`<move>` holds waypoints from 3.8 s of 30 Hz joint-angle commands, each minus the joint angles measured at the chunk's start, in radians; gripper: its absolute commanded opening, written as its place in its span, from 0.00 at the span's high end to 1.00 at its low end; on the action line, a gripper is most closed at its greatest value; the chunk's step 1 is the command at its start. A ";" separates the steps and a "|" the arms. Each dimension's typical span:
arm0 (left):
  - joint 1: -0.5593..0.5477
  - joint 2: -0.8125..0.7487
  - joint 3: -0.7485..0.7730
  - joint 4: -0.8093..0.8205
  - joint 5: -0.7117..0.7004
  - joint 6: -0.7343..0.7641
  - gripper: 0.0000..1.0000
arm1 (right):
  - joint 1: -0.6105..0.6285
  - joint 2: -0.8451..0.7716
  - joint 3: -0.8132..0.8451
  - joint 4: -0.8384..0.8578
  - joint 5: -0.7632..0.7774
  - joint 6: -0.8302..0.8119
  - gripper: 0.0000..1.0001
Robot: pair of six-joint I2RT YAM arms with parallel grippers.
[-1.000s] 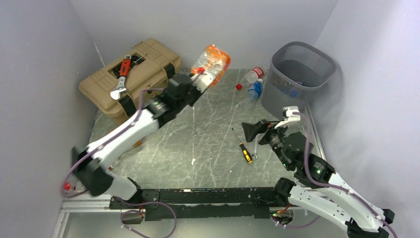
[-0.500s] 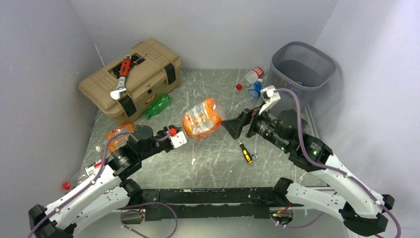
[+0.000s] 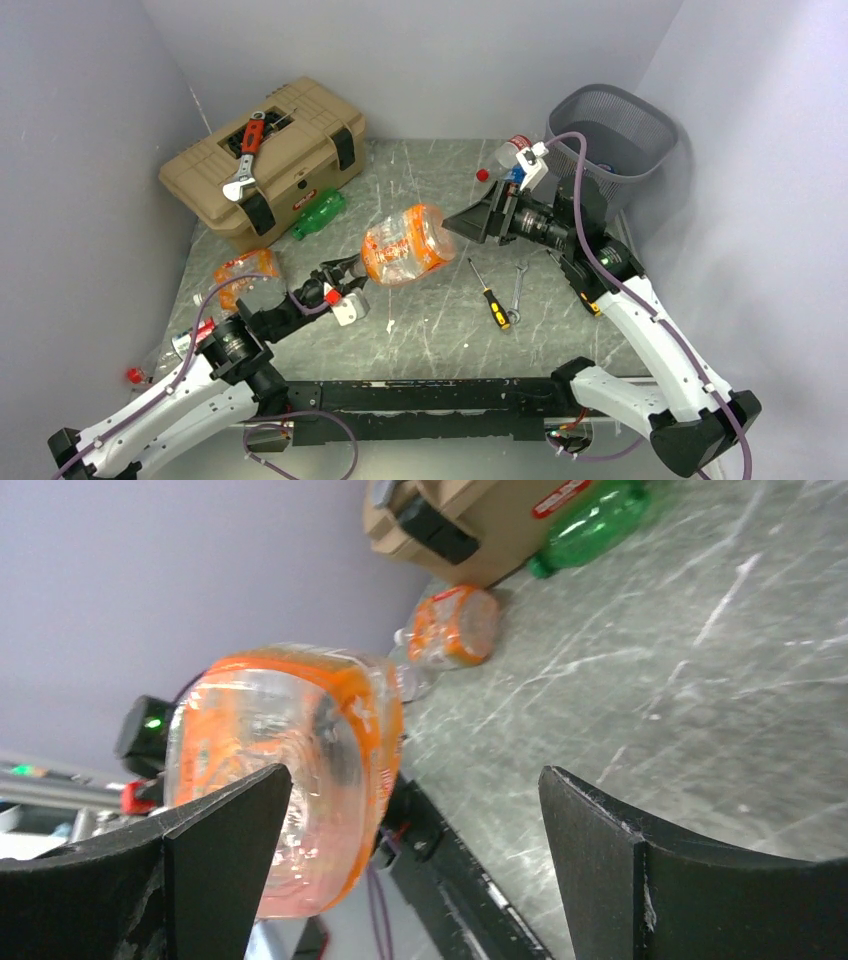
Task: Put the plastic bottles in the bin
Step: Pick up the plastic bottle from the corner of the board, then place the plastic bottle in the trash bin.
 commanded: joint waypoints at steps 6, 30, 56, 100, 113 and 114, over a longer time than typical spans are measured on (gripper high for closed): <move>-0.021 0.005 -0.018 0.061 -0.041 0.049 1.00 | -0.019 -0.002 -0.015 0.283 -0.234 0.150 0.00; -0.025 0.018 -0.023 0.087 -0.043 0.052 1.00 | 0.053 0.063 0.042 0.171 -0.198 0.058 0.00; -0.026 0.029 -0.021 0.090 -0.026 0.035 1.00 | 0.202 0.176 0.157 -0.080 -0.056 -0.072 0.47; -0.020 0.192 0.040 0.159 -0.385 -0.142 0.01 | -0.103 0.140 0.407 0.154 1.246 -0.643 0.69; 0.020 0.279 0.067 0.168 -0.489 -0.225 0.01 | -0.510 0.403 0.434 0.192 0.957 -0.358 0.68; 0.022 0.283 0.070 0.165 -0.482 -0.231 0.01 | -0.529 0.416 0.437 0.187 0.937 -0.340 0.68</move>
